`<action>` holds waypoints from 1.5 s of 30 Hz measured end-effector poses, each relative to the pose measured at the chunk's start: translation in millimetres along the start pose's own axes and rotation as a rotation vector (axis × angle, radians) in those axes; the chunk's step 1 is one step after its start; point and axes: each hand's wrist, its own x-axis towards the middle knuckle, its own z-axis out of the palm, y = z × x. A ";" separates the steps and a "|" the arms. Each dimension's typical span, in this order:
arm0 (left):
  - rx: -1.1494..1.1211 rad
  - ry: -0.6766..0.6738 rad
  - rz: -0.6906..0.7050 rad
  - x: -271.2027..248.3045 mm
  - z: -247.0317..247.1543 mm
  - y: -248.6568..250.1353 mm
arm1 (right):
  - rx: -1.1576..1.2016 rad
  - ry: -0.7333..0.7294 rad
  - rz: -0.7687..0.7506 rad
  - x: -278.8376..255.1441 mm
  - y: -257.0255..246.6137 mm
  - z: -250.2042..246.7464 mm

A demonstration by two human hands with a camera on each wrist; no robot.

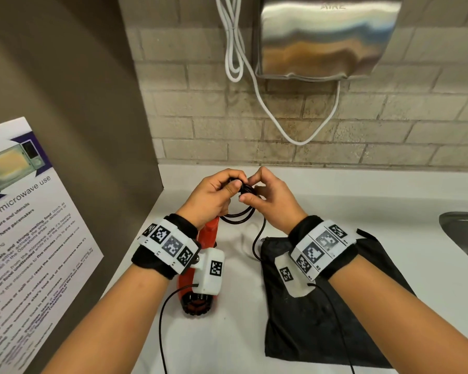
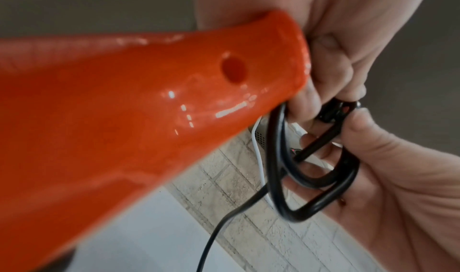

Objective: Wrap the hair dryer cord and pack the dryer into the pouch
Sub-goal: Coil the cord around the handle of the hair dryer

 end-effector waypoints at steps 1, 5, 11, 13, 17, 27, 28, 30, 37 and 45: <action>0.000 -0.007 -0.007 0.6 0.4 0.0 | -0.045 -0.008 -0.017 -0.1 0.2 0.3; 0.017 -0.033 0.003 0.1 0.2 -1.1 | -0.161 -0.056 -0.081 -0.8 -0.3 2.0; 0.012 0.030 0.009 2.2 0.2 -2.4 | -0.233 -0.097 -0.048 3.1 8.6 -2.4; -0.013 0.060 -0.009 2.0 -1.2 -3.2 | -0.314 -0.129 -0.040 0.2 13.3 -5.2; -0.032 0.091 -0.021 -1.0 -5.4 -2.3 | -0.365 -0.114 -0.025 -5.7 27.4 -15.3; 0.014 0.026 -0.042 -3.2 -4.0 -1.1 | -0.676 0.288 -0.155 7.3 -8.2 -25.3; 0.027 0.005 -0.049 -3.4 -2.8 0.2 | -0.676 0.302 -0.175 7.8 -11.1 -24.7; 0.053 -0.041 -0.064 -2.5 0.5 2.8 | -0.683 0.319 -0.223 7.9 -16.6 -23.8; 0.149 -0.129 -0.050 -2.3 15.5 3.9 | -0.711 0.262 -0.305 6.2 -27.2 -29.4; 0.019 0.119 -0.037 1.4 14.3 -1.7 | -0.568 0.234 -0.050 -8.6 6.6 -57.7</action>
